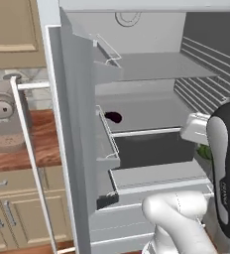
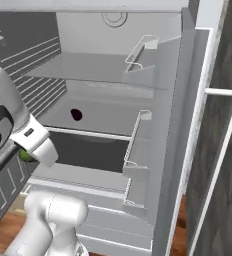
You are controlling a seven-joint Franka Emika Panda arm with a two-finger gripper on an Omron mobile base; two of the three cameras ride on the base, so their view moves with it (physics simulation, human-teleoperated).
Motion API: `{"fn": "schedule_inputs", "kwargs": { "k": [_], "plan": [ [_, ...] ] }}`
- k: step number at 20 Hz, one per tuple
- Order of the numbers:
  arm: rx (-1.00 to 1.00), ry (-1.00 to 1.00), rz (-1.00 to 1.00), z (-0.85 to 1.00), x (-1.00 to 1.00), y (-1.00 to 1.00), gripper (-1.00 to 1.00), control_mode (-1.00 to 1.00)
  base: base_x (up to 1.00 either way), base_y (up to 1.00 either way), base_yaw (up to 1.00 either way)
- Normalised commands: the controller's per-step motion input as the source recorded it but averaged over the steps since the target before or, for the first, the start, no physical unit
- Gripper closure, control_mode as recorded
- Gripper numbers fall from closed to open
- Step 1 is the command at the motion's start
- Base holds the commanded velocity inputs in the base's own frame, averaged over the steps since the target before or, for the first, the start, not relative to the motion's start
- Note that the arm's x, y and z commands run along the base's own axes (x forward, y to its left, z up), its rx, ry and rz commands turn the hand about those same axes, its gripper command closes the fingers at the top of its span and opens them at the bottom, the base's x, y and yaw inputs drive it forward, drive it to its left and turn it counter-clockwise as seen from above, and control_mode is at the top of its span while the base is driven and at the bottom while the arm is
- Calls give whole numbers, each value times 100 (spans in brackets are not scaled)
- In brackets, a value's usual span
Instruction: Gather the avocado and eggplant from the fridge and place them on a tray on the dining counter. Then gather the steak and chicken drumstick from the fridge and place them on the other tray.
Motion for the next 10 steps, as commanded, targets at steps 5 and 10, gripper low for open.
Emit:
{"fn": "schedule_inputs", "kwargs": {
  "k": [5, 10],
  "plan": [
    [0, 0, 0, 0, 0, 0, 100, 100, -100, -1, -20],
    [0, 0, 0, 0, 0, 0, 100, 100, -100, 0, -18]
  ]
}}
